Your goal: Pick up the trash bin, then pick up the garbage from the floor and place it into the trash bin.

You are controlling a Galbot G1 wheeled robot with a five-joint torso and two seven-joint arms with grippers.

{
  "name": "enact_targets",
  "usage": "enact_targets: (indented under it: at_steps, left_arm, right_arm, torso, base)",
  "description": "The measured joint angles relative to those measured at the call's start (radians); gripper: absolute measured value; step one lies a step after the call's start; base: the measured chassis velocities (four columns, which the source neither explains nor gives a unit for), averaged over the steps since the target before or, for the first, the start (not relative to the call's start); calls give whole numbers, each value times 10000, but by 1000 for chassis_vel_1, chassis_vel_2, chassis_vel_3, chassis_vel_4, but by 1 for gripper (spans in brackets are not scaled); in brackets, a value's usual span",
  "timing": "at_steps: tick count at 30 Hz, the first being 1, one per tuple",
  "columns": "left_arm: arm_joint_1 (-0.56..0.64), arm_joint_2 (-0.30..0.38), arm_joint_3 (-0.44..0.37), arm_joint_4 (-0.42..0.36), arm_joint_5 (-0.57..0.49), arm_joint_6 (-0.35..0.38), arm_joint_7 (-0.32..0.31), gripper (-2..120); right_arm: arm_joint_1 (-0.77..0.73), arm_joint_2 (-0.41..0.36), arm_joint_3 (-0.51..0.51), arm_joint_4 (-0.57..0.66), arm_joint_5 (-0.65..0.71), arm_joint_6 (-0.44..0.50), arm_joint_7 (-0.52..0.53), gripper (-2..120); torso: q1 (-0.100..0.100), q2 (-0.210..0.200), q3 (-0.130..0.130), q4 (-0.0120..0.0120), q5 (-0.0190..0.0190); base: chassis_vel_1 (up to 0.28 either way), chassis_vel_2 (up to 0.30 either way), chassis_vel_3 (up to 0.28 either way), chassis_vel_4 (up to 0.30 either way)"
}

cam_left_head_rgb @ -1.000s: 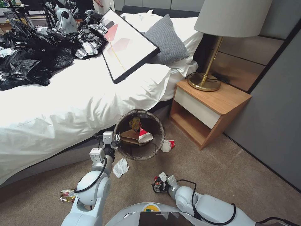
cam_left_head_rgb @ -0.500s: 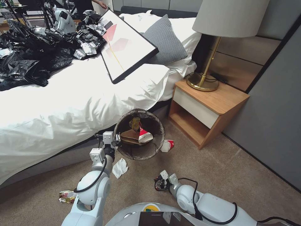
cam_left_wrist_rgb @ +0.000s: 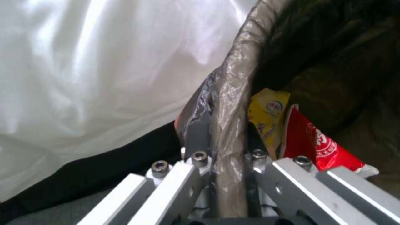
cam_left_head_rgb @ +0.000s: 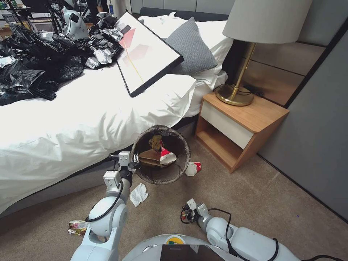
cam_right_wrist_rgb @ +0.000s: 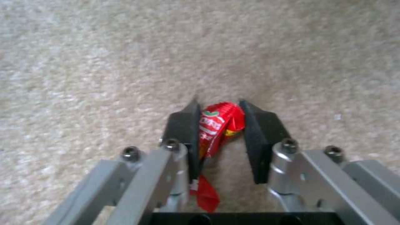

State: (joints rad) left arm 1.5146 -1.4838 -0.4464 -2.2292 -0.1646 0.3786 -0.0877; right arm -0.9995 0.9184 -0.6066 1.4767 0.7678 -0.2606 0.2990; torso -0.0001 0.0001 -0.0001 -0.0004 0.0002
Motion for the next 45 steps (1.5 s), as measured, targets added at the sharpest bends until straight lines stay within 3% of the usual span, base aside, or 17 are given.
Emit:
enact_targets:
  at_steps: [8,28,33,45]
  left_arm:
    - [6,-13,-22,-6,0,0,-3,0]
    - [-21,-16,-11,-6,-19,-1,-1,0]
    - [-21,-22,-9,-1,-20,-12,0,0]
    - [-65,-12,-57,77,-84,-35,-7,0]
  right_arm:
    - [32,-14,-73,35,-13,19,13,0]
    - [68,-39,-94,9,-332,204,-64,0]
    - [-15,-71,190,137,-546,380,-83,0]
    - [-431,-265,1238,924,-1296,984,-57,0]
  torso:
    - [0,-1,2,12,2]
    - [0,-1,2,-1,-4]
    - [1,-3,4,10,10]
    - [1,-3,2,3,2]
  base:
    - [0,0,0,0]
    - [0,0,0,0]
    - [0,0,0,0]
    - [0,0,0,0]
